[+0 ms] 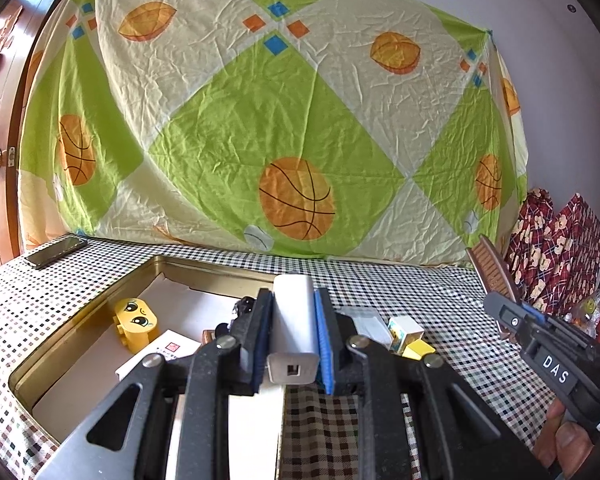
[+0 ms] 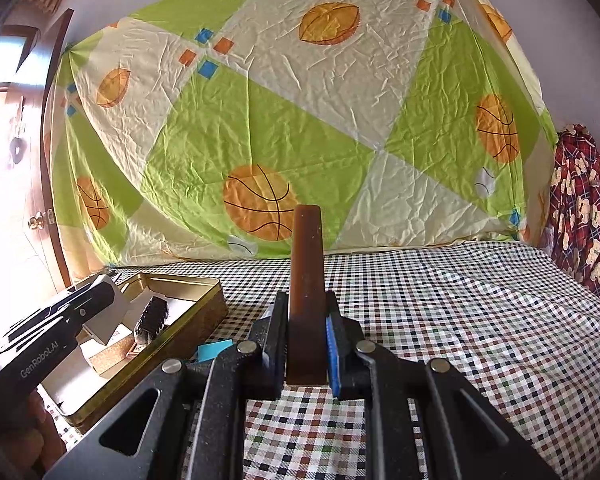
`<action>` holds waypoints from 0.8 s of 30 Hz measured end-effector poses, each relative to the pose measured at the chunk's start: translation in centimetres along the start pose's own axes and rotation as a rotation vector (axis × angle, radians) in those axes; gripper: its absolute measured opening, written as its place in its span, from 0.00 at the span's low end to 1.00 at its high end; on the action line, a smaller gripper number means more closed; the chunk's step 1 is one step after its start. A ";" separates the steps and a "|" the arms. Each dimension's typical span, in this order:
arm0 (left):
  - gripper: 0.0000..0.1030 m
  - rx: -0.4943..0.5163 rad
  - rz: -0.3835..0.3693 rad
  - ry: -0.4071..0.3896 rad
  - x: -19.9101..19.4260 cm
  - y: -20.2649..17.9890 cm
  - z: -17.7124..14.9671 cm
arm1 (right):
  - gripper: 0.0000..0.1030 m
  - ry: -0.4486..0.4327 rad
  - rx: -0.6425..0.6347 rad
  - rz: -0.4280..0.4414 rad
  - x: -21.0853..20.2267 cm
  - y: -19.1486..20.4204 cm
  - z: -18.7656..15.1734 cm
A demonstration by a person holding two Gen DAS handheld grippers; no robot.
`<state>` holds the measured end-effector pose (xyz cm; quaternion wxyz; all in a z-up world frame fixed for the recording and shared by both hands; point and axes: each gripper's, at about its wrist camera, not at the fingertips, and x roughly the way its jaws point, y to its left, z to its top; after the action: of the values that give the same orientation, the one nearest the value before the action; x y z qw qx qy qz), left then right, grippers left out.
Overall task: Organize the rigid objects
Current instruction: 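Carry the power bank with the left tool while the right tool carries the comb toward the tray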
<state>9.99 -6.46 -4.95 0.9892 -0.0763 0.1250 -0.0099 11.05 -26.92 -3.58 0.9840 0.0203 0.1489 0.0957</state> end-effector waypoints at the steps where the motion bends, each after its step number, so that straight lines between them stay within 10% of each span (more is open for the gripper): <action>1: 0.19 -0.001 0.003 -0.001 -0.1 0.1 0.0 | 0.17 0.000 -0.001 0.003 0.0 0.2 0.0; 24: 0.19 -0.038 0.050 0.001 -0.7 4.2 0.4 | 0.17 -0.006 -0.038 0.072 0.6 4.1 -0.2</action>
<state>9.40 -2.23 -5.03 0.9874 -0.0916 0.1276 0.0173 10.84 -22.80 -3.70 0.9806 0.0073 0.1432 0.1339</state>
